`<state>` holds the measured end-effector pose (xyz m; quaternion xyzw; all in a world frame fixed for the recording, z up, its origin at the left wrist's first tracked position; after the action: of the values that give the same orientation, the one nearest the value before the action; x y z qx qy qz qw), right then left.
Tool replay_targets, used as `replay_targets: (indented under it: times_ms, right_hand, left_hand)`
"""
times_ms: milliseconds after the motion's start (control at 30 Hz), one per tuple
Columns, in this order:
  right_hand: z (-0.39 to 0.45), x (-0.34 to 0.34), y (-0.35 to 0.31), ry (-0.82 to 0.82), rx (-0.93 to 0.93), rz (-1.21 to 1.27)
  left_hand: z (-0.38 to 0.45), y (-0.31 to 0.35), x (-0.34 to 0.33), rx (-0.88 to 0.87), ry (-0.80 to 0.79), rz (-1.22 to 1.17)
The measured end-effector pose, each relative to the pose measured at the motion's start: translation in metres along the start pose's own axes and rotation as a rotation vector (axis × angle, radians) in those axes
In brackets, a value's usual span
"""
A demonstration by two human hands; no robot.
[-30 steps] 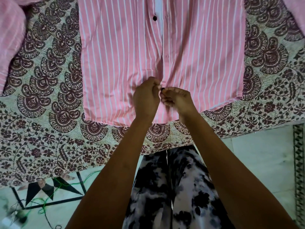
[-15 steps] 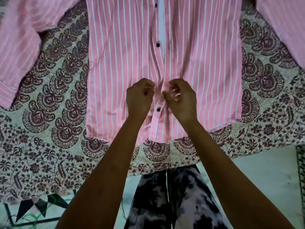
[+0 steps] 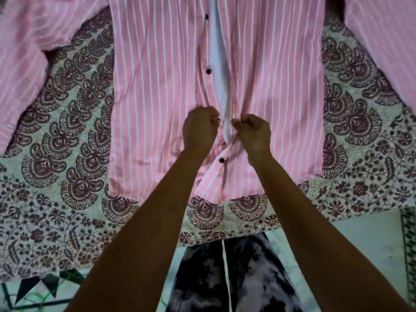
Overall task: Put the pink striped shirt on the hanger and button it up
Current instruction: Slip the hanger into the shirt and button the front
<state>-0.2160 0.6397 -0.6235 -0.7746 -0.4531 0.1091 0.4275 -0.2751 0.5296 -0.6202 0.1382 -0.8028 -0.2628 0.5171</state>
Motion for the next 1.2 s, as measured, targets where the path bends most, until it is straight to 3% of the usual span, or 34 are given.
replay_targets:
  times_ms: [167,467,633,833,1067,1200]
  right_hand:
    - [0.005,0.003,0.006,-0.031,-0.081,0.149]
    - [-0.007,-0.009,0.004,-0.058,0.056,0.15]
    - [-0.009,-0.007,0.006,-0.066,0.03,0.236]
    - [-0.011,-0.004,-0.003,-0.136,0.151,0.12]
    - [0.0,0.001,-0.013,-0.252,0.156,0.081]
    - [-0.002,-0.001,-0.011,-0.221,0.28,-0.065]
  left_hand:
    - [-0.001,0.012,-0.002,0.06,0.005,0.245]
    - [-0.006,0.027,0.017,0.172,0.038,-0.221]
    - [-0.009,0.028,0.017,0.209,0.028,-0.3]
    - [-0.011,0.025,0.021,0.31,-0.045,-0.479]
    - [-0.013,0.022,0.025,0.399,-0.067,-0.559]
    - [-0.013,0.025,0.026,0.532,-0.065,-0.735]
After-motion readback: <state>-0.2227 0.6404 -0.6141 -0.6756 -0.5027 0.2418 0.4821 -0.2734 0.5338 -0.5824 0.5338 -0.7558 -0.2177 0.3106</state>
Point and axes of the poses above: each hand's wrist, its own z-axis towards the middle knuckle, its own x-axis out of the back of the hand, y = z × x, the point moved 1 cm from there along z, towards the middle knuckle, and after that the axes turned 4 degrees about z, right-handed, at the moved point
